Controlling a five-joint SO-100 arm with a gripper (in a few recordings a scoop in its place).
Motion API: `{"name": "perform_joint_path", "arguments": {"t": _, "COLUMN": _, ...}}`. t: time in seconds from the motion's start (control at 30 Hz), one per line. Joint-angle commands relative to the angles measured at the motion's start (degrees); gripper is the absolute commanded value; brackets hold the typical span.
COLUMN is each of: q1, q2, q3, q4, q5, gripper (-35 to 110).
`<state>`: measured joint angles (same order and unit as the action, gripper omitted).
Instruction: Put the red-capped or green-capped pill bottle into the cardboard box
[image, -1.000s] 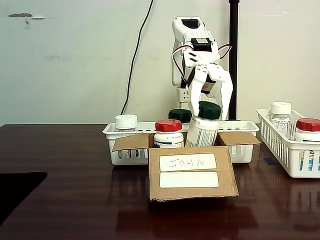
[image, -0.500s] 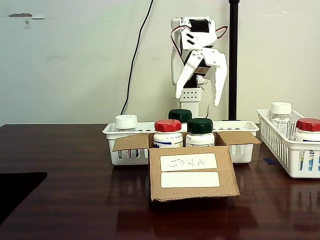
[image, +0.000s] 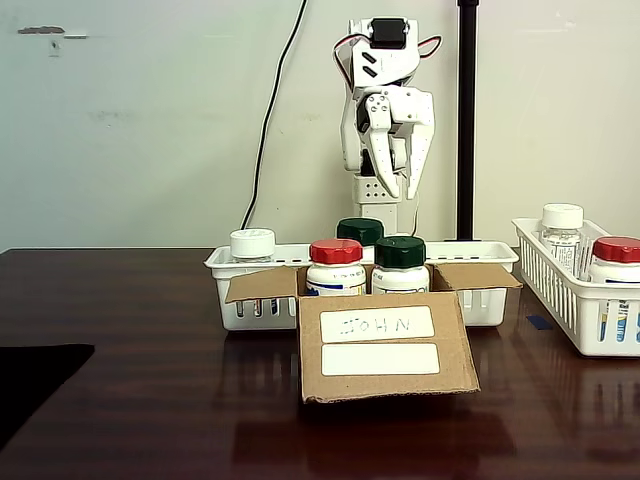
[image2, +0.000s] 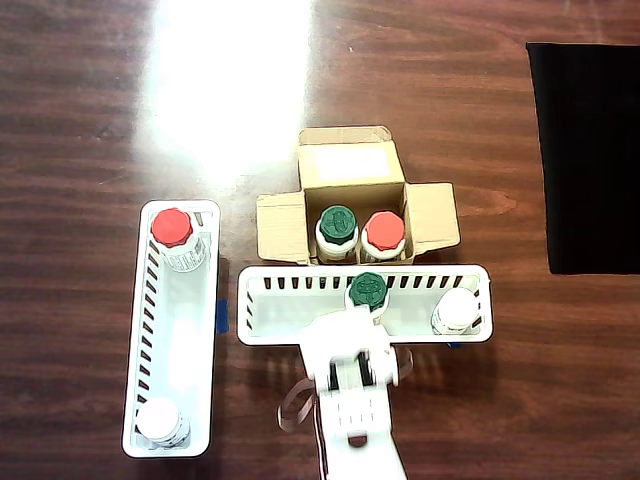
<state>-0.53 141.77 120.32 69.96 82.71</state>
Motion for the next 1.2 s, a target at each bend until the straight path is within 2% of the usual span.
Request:
{"name": "perform_joint_path", "arguments": {"t": 0.0, "q1": -1.23, "q2": 17.4, "q3": 6.94, "q4": 2.46, "q5": 0.44, "gripper": -1}}
{"name": "perform_joint_path", "arguments": {"t": 0.2, "q1": -0.79, "q2": 33.66, "q3": 18.9, "q4": 3.43, "q5": 0.88, "gripper": -1}}
{"name": "perform_joint_path", "arguments": {"t": 0.43, "q1": 0.18, "q2": 42.01, "q3": 27.33, "q4": 2.9, "q5": 0.44, "gripper": -1}}
{"name": "perform_joint_path", "arguments": {"t": 0.6, "q1": 1.76, "q2": 55.2, "q3": 37.35, "q4": 3.16, "q5": 2.2, "gripper": -1}}
{"name": "perform_joint_path", "arguments": {"t": 0.83, "q1": 3.08, "q2": 55.11, "q3": 45.26, "q4": -3.69, "q5": -0.26, "gripper": -1}}
{"name": "perform_joint_path", "arguments": {"t": 0.93, "q1": 2.55, "q2": 54.76, "q3": 49.31, "q4": -9.58, "q5": -6.24, "gripper": -1}}
{"name": "perform_joint_path", "arguments": {"t": 1.03, "q1": 0.44, "q2": 55.11, "q3": 49.31, "q4": -8.09, "q5": -9.23, "gripper": -1}}
{"name": "perform_joint_path", "arguments": {"t": 1.17, "q1": -3.16, "q2": 55.11, "q3": 49.31, "q4": -4.48, "q5": -4.39, "gripper": -1}}
